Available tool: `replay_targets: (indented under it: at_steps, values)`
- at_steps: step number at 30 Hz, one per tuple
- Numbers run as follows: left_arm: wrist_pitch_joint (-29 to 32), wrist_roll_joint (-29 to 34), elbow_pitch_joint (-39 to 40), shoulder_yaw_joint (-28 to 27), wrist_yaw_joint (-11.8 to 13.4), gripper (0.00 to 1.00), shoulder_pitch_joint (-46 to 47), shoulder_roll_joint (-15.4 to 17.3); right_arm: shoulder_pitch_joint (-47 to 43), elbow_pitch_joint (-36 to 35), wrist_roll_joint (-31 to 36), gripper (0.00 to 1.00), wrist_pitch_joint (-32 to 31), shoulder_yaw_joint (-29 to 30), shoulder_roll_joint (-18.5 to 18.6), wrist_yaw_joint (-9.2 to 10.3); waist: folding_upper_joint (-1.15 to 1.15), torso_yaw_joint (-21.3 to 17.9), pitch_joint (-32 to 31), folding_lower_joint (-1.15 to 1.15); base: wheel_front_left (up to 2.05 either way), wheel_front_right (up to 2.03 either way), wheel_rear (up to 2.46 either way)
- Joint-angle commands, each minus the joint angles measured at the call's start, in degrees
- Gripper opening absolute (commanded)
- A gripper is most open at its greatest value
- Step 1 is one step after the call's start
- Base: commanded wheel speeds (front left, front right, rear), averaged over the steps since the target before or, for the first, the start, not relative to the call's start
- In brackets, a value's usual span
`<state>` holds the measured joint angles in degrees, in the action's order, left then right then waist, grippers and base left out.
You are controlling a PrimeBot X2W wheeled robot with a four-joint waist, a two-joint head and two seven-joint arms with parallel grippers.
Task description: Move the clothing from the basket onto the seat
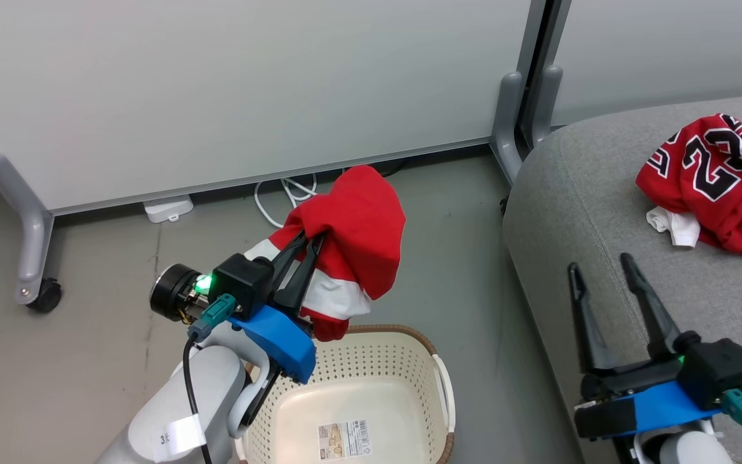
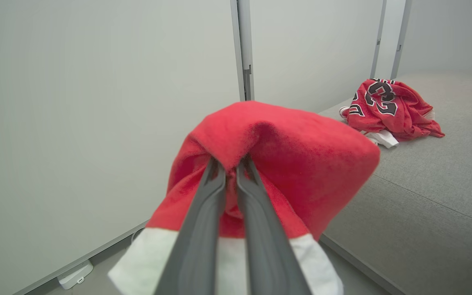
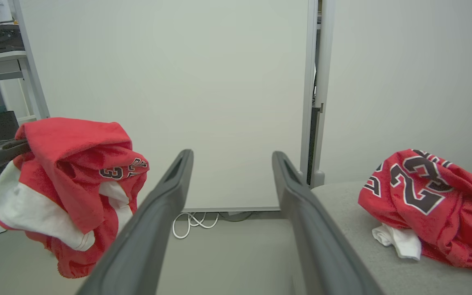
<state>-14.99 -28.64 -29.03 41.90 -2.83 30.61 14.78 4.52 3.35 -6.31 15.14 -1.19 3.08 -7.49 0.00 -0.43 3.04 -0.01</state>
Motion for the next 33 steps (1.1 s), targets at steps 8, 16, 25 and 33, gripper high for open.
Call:
replay_targets:
  at_steps: [8,16,25,33]
  values:
    - [-0.3,1.2,0.8,0.0,-0.4,0.00,2.0,-0.5,4.0,1.5,-0.6,1.00,0.0,-9.8,2.3,-0.01,0.00,1.3,1.5,0.01,0.00,0.00,0.00]
    - [-0.3,2.4,0.2,1.0,-1.2,0.00,5.0,-2.0,11.4,6.9,-1.1,1.00,0.0,-19.4,3.4,-0.01,0.00,3.2,3.2,0.01,0.00,0.00,0.00]
    - [-0.3,3.8,-0.4,2.5,-2.2,0.00,8.0,-4.6,20.4,16.0,-0.7,1.00,0.0,-24.7,2.6,-0.01,0.00,5.9,4.8,0.01,0.00,0.00,0.00]
    - [-0.3,4.9,-0.3,3.6,-3.0,0.00,9.8,-6.8,25.9,23.6,-0.5,0.21,0.0,-25.0,1.0,-0.01,0.00,7.4,6.2,0.01,0.00,0.00,0.00]
